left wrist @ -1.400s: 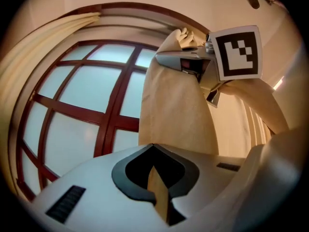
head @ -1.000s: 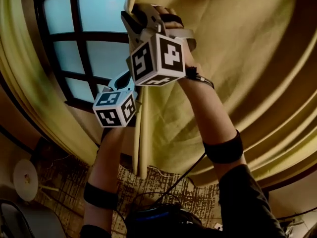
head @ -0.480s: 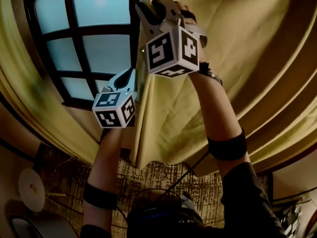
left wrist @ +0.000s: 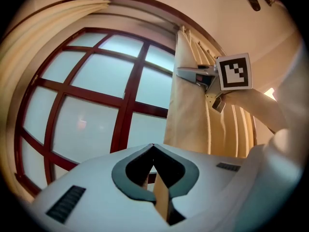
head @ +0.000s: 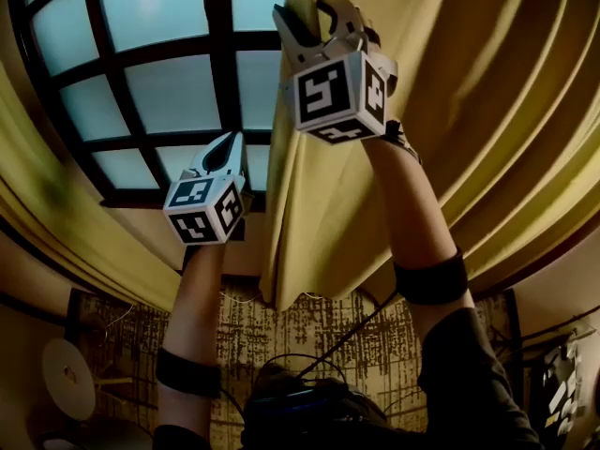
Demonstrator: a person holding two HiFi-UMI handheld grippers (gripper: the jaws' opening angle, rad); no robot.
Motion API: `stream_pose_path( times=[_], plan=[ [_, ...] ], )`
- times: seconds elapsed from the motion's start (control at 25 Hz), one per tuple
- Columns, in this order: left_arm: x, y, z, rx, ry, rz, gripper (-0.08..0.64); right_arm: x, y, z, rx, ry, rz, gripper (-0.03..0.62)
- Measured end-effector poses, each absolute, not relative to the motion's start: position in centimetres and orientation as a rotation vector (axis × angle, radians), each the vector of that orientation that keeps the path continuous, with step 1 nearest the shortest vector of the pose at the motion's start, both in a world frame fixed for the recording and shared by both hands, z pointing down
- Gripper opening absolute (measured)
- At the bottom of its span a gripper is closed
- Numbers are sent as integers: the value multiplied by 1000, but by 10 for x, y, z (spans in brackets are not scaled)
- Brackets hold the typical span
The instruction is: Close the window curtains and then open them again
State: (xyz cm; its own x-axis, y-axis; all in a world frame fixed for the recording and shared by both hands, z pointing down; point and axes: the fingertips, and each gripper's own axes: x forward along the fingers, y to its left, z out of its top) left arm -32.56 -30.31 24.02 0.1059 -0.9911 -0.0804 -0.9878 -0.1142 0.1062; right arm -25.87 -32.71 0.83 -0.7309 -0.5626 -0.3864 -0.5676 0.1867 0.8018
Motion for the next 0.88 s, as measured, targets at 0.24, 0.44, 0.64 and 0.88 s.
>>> stream_pose_path(
  times=[0.24, 0.44, 0.64, 0.88],
  plan=[
    [-288, -274, 262, 2306, -2093, -106, 2, -160, -330, 42, -1215, 2511, 1272, 318],
    [-244, -240, 298, 2268, -2081, -61, 2, -87, -316, 101, -1272, 2598, 1130, 319],
    [-204, -199, 325, 2239, -2068, -17, 2, -26, -283, 175, -1292, 2724, 917, 311],
    [-167, -143, 360, 2222, -2065, 89, 2, 31, -223, 298, -1266, 2918, 506, 305]
  ],
)
